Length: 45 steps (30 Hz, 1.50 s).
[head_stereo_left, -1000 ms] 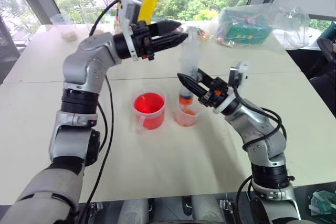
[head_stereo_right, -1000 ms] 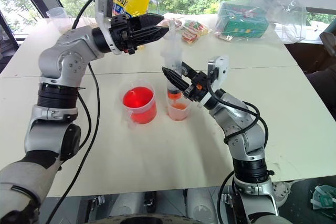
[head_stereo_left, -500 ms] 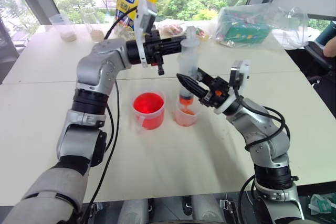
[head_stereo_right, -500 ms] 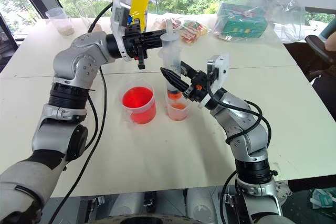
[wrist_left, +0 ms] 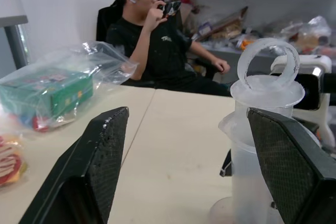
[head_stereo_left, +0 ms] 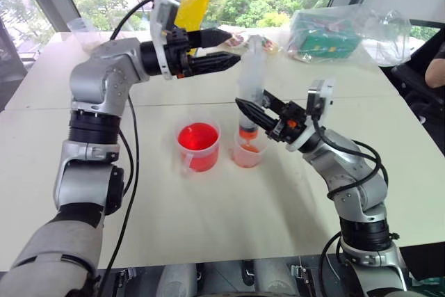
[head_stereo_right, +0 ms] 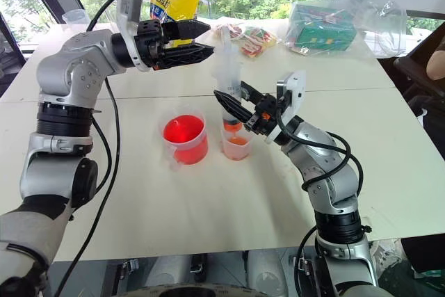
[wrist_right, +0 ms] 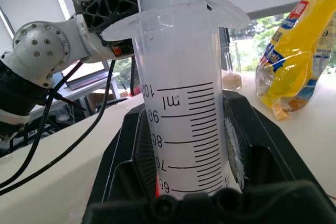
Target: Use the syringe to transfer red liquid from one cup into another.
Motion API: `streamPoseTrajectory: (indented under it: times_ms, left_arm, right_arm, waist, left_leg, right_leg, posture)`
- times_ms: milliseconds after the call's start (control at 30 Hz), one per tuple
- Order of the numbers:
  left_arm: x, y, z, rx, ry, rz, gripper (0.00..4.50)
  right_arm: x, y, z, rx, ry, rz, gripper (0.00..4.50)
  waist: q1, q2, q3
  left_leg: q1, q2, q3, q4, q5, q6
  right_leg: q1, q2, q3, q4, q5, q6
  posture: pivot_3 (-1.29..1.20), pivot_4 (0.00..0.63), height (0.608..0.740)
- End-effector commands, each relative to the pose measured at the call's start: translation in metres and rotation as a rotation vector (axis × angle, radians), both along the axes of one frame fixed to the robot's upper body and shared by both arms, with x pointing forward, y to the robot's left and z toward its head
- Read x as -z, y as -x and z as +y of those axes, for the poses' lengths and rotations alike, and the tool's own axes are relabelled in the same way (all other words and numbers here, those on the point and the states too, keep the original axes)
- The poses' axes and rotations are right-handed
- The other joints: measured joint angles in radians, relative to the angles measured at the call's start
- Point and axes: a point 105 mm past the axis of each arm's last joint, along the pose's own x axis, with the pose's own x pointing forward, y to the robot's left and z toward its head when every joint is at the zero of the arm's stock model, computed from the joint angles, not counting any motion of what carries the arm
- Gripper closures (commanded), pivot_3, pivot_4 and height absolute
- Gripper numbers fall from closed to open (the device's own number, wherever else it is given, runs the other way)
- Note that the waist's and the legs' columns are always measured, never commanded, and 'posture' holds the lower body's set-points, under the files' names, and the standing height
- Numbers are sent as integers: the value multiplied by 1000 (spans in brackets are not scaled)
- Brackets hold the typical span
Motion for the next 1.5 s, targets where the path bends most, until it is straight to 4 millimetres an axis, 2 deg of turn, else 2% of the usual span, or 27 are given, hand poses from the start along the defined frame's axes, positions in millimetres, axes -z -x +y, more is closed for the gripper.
streamPoseTrajectory:
  times_ms: [33, 167, 500, 833, 933, 1067, 1267, 1500]
  left_arm:
    - [-25, 16, -9, 92, 53, -53, 794]
    - [-24, 21, -15, 138, 53, -42, 794]
    - [-22, 9, -25, 73, 44, -72, 794]
    - [-6, 15, -42, 149, 21, -24, 794]
    - [-5, 16, -43, 150, 20, -16, 1640]
    - [-4, 17, -42, 155, 18, -9, 3614]
    - [0, 18, -42, 157, 3, -2, 3699]
    - [19, 23, -44, 168, -58, 12, 3699]
  right_arm:
    - [-7, 6, 2, -17, -1, -39, 3115]
    - [-6, 6, 2, -18, 1, -39, 3115]
    - [-7, 8, 4, -22, 6, -47, 3115]
    - [-8, 9, 7, -23, 14, -52, 3115]
    - [-8, 9, 7, -22, 14, -52, 3115]
    - [-8, 8, 6, -18, 15, -51, 3115]
    - [-8, 8, 6, -16, 14, -52, 3115]
    - [-12, 8, 4, -15, 11, -58, 3115]
  waist:
    - [1, 0, 0]
    - [0, 0, 0]
    - [2, 0, 0]
    - [-1, 0, 0]
    - [0, 0, 0]
    - [0, 0, 0]
    - [0, 0, 0]
    - [0, 0, 0]
  left_leg:
    - [0, 0, 0, 0, 0, 0]
    - [0, 0, 0, 0, 0, 0]
    - [0, 0, 0, 0, 0, 0]
    - [0, 0, 0, 0, 0, 0]
    - [0, 0, 0, 0, 0, 0]
    - [0, 0, 0, 0, 0, 0]
    - [0, 0, 0, 0, 0, 0]
    - [0, 0, 0, 0, 0, 0]
  right_leg:
    - [0, 0, 0, 0, 0, 0]
    - [0, 0, 0, 0, 0, 0]
    - [0, 0, 0, 0, 0, 0]
    - [0, 0, 0, 0, 0, 0]
    - [0, 0, 0, 0, 0, 0]
    - [0, 0, 0, 0, 0, 0]
    - [0, 0, 0, 0, 0, 0]
    - [0, 0, 0, 1, 0, 0]
  posture:
    - [0, 150, 740]
    - [0, 150, 740]
    - [0, 150, 740]
    - [0, 150, 740]
    - [0, 150, 740]
    - [0, 150, 740]
    - [0, 150, 740]
    - [0, 150, 740]
